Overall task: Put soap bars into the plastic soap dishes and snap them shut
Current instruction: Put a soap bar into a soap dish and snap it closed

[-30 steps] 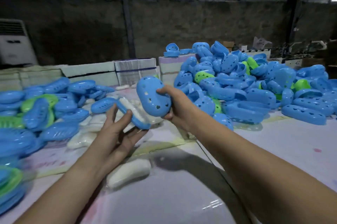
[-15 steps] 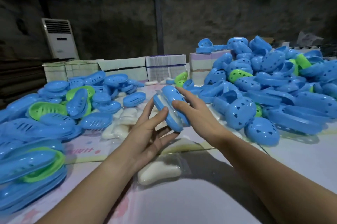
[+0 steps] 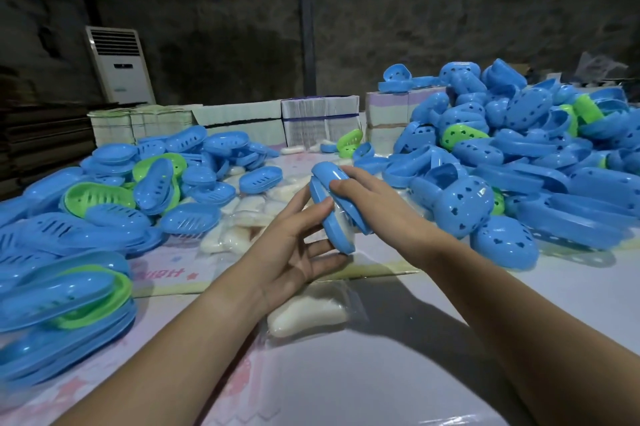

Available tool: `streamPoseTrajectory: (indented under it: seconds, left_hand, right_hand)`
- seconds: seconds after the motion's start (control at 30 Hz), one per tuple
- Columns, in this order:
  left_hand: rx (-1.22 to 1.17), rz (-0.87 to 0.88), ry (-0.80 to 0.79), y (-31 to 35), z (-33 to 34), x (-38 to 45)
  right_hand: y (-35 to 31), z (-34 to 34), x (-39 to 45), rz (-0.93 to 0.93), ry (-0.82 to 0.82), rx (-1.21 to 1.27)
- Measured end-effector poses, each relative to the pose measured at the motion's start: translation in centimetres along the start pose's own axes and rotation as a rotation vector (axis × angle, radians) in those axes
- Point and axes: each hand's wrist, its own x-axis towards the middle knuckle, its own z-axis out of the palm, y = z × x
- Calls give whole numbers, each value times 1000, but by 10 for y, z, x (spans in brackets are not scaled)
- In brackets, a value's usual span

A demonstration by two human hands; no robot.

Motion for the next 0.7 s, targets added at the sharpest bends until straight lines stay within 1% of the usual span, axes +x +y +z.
streamPoseTrajectory:
  seconds: [0.27, 0.47, 0.7]
  left_hand:
    - [-8, 34, 85, 6, -2, -2]
    - [5, 55, 127, 6, 1, -3]
    - [6, 88, 137, 6, 5, -5]
  right_hand:
    - [-2, 11, -8, -34, -84, 91]
    - [-1, 13, -8, -21, -53, 104]
    - [2, 16, -8, -9, -14, 157]
